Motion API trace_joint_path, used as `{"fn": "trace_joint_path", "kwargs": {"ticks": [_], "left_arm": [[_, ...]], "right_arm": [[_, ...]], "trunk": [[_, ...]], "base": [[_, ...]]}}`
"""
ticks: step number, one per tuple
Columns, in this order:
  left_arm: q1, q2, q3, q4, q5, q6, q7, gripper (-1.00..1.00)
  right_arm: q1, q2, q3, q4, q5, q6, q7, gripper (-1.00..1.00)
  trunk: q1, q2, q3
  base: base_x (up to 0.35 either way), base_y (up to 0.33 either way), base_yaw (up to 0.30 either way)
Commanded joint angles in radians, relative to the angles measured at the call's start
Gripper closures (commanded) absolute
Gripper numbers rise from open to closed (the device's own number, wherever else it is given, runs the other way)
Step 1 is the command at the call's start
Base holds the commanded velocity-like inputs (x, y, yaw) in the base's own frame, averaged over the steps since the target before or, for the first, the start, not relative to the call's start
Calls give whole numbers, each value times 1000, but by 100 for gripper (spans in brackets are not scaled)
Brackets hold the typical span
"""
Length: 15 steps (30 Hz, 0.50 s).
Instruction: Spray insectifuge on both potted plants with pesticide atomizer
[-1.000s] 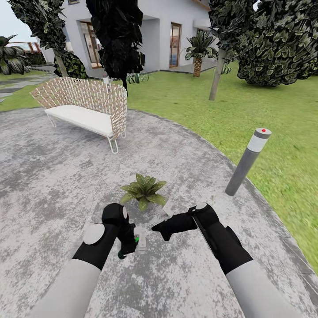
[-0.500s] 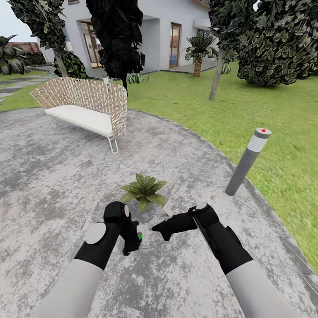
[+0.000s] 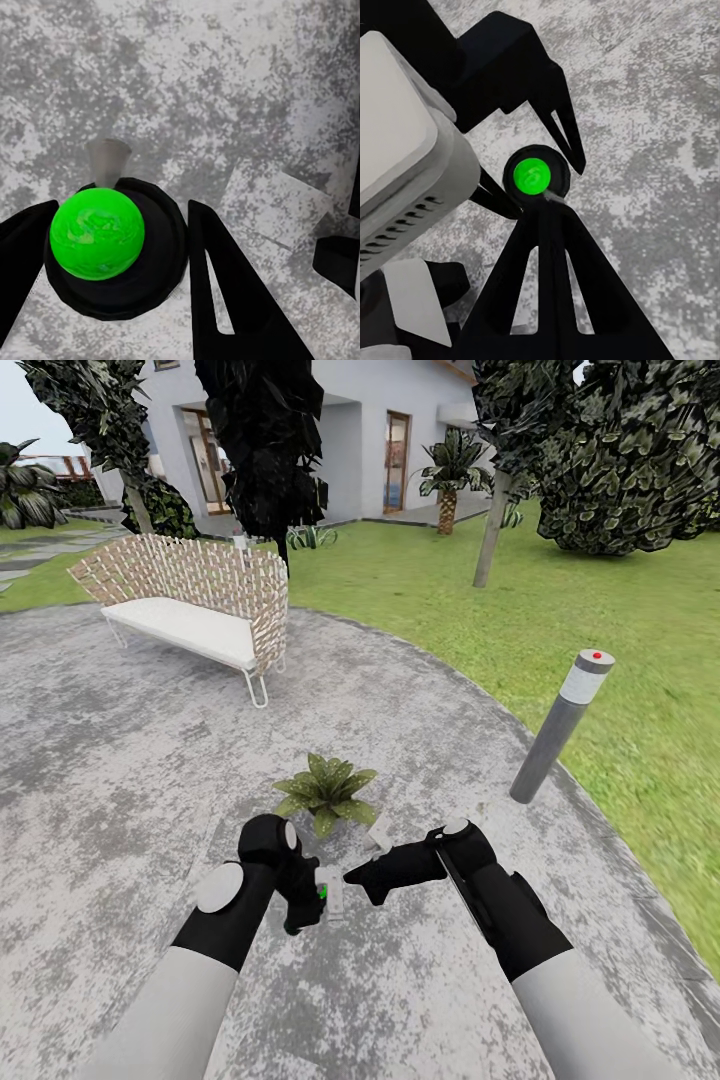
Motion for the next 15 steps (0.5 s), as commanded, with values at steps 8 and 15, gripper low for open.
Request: {"fn": "trace_joint_path", "kwargs": {"ticks": [8, 15], "left_arm": [[-1, 0, -39, -12, 36, 10, -6, 100], [-1, 0, -80, -13, 38, 11, -6, 100]], "right_arm": [[-1, 0, -1, -1, 8, 7, 7, 100], [-1, -1, -1, -1, 8, 7, 7, 100]], "trunk": [[0, 0, -1], [0, 0, -1]], "base": [[0, 0, 0], [0, 0, 0]]}}
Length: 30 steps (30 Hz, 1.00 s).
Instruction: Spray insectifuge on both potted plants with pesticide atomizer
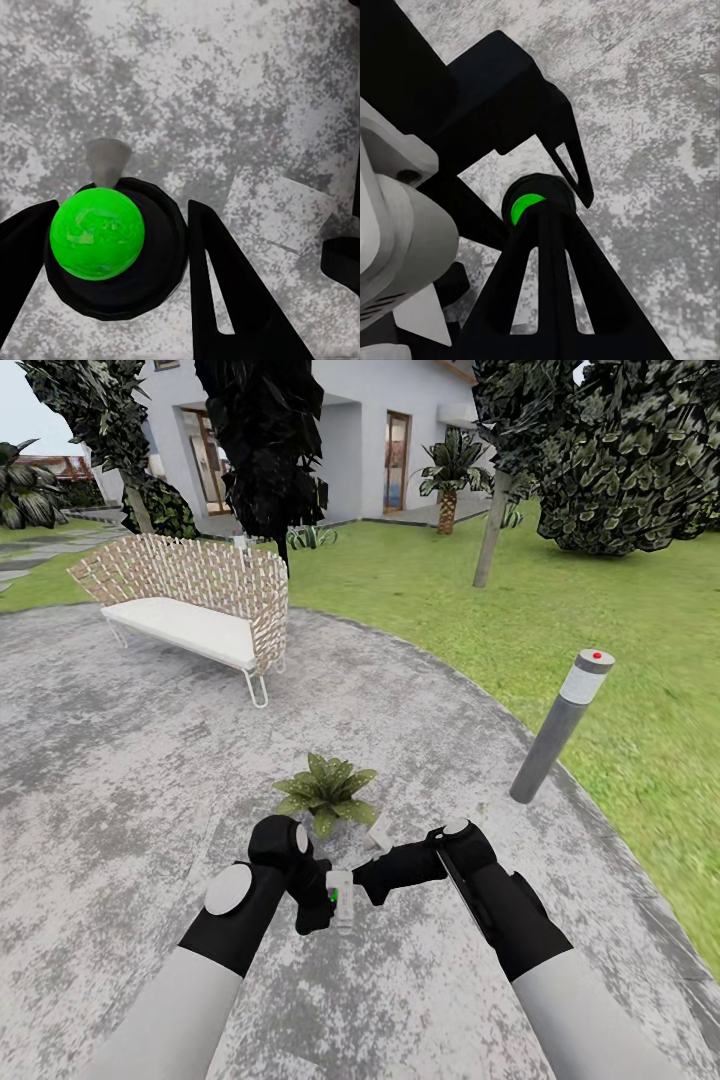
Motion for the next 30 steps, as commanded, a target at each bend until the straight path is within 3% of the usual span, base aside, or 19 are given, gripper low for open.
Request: {"fn": "trace_joint_path", "kwargs": {"ticks": [1, 7, 13, 30], "left_arm": [[-1, 0, -1, -1, -6, 10, -6, 100], [-44, 0, -1, -1, -2, 11, -6, 100], [-52, 0, -2, -1, 47, 11, -6, 100], [-53, 0, -4, 0, 50, 11, -6, 100]], "right_arm": [[-1, 0, -1, -1, 8, 5, 7, 100], [-1, -1, -1, -1, 8, 5, 8, 100], [-1, -3, -1, -1, 8, 4, 8, 100], [-1, -3, -1, -1, 8, 2, 8, 100]], "trunk": [[0, 0, -1], [0, 0, -1], [0, 0, -1], [0, 0, -1]], "base": [[0, 0, 0], [0, 0, 0], [0, 0, 0], [0, 0, 0]]}}
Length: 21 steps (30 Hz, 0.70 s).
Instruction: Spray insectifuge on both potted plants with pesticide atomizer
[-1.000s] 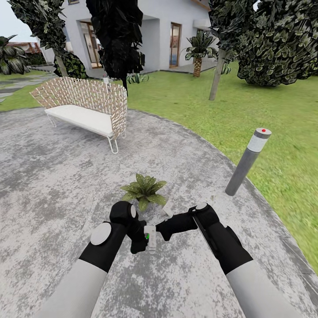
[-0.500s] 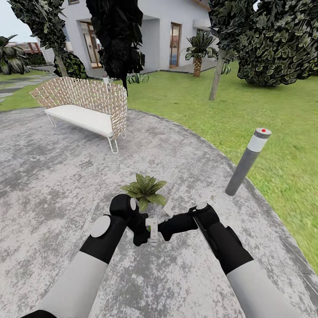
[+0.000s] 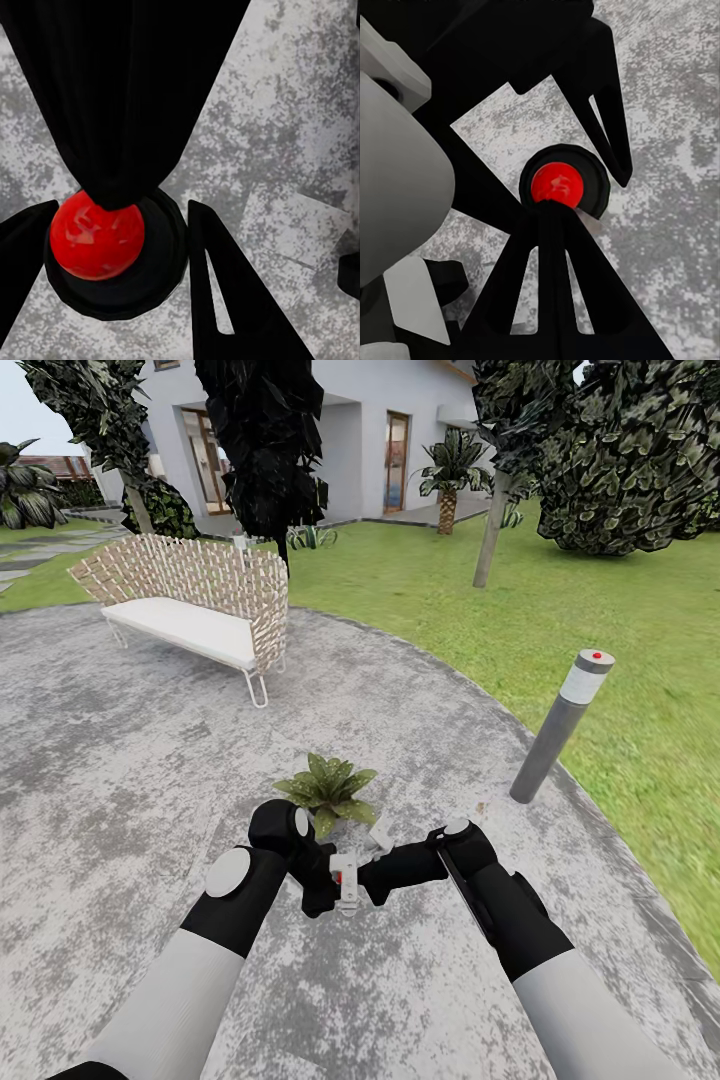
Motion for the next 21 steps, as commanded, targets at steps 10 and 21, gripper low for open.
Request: {"fn": "trace_joint_path", "kwargs": {"ticks": [10, 21], "left_arm": [[-1, 1, 1, 3, -14, 8, -6, 100], [-8, 70, 2, 4, -15, 7, -6, 100]], "right_arm": [[-1, 0, -1, -2, 8, 5, 7, 100], [-1, -1, -1, -1, 7, 5, 7, 100]], "trunk": [[0, 0, -1], [0, 0, -1]], "base": [[0, 0, 0], [0, 0, 0]]}}
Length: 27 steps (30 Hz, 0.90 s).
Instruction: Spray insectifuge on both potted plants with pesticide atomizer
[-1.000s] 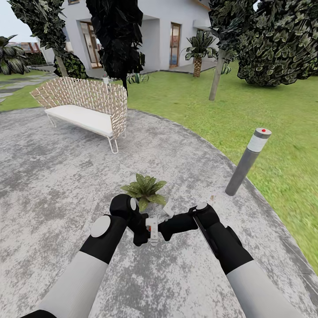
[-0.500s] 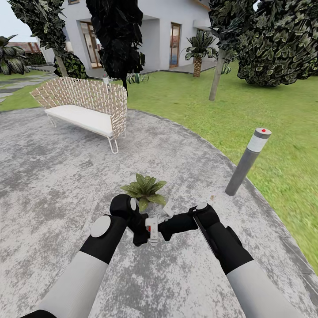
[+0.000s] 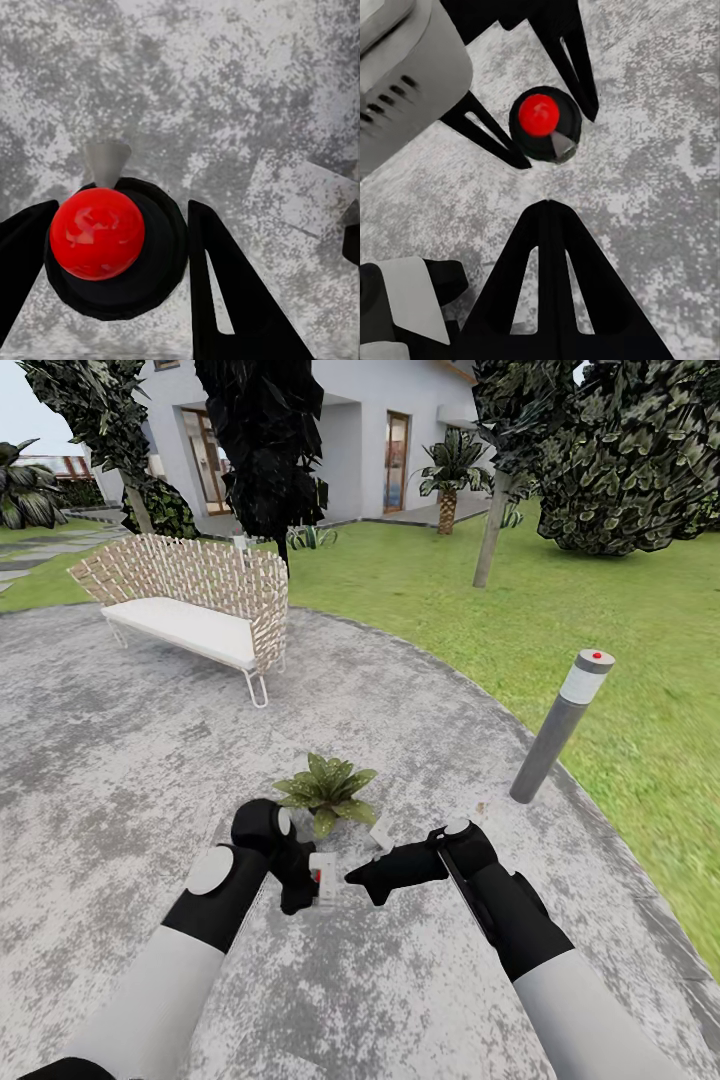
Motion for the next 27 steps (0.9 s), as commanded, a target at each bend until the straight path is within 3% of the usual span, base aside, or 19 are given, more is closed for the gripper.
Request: {"fn": "trace_joint_path", "kwargs": {"ticks": [1, 5, 6, 7, 10, 12, 13, 14, 16, 17, 19, 21, 23, 25, 27], "left_arm": [[-1, 10, -1, -1, -5, 10, -6, 100], [0, 70, 4, 0, -6, 15, -6, 100], [0, 90, 24, 0, -5, 22, -6, 100], [0, 103, 67, 0, -5, 37, -6, 100], [0, 113, 255, 0, -4, 61, 21, 100], [2, 115, 415, -1, -3, 65, 78, 100], [5, 115, 456, -1, -2, 65, 97, 100], [7, 115, 499, 0, 0, 65, 117, 100], [11, 115, 649, 1, 14, 63, 157, 100], [12, 115, 708, 2, 24, 61, 163, 100], [12, 116, 884, 5, 51, 15, 175, 100], [13, 116, 981, 6, 57, -68, 187, 100], [14, 115, 1045, 7, 58, -116, 216, 100], [16, 115, 1112, 7, 59, -133, 273, 100], [17, 113, 1210, 37, 60, -142, 356, 100]], "right_arm": [[-1, 0, -1, -1, 8, 5, 7, 100], [-1, 3, -2, -1, 7, 6, 6, 100], [-1, 4, -2, 0, 7, 6, 4, 100], [-1, 5, -3, 0, 7, 5, 2, 100], [-1, 4, -4, 1, 6, 4, -3, 100], [1, 0, -6, 22, 5, 4, -6, 100], [2, -1, -7, 41, 4, 3, -6, 100], [2, -2, -9, 76, 3, 3, -6, 100], [3, -10, -13, 211, 1, 2, -7, 100], [3, -25, -19, 253, 1, 1, -7, 100], [4, -107, -60, 346, -3, -3, -7, 100], [5, -186, -110, 400, -4, -45, -7, 100], [10, -248, -177, 476, -4, -131, -7, 100], [11, -288, -256, 586, -4, -222, -6, 100], [12, -342, -331, 753, -4, -348, -7, 100]], "trunk": [[0, 0, -1], [0, 0, -1], [0, 0, -1], [0, 0, -1], [0, 0, -1], [0, 0, -1], [0, 0, -1], [0, 0, -1], [0, 0, -1], [0, 0, -1], [0, 0, -1], [0, 0, -1], [0, 0, -1], [0, 0, -1], [0, 0, -1]], "base": [[0, 0, 0], [0, 0, 0], [0, 0, 0], [0, 0, 0], [0, 0, 0], [0, 0, 0], [0, 0, 0], [0, 0, 0], [0, 0, 0], [0, 0, 0], [0, 0, 0], [0, 0, 0], [0, 0, 0], [0, 0, 0], [0, 0, 0]]}}
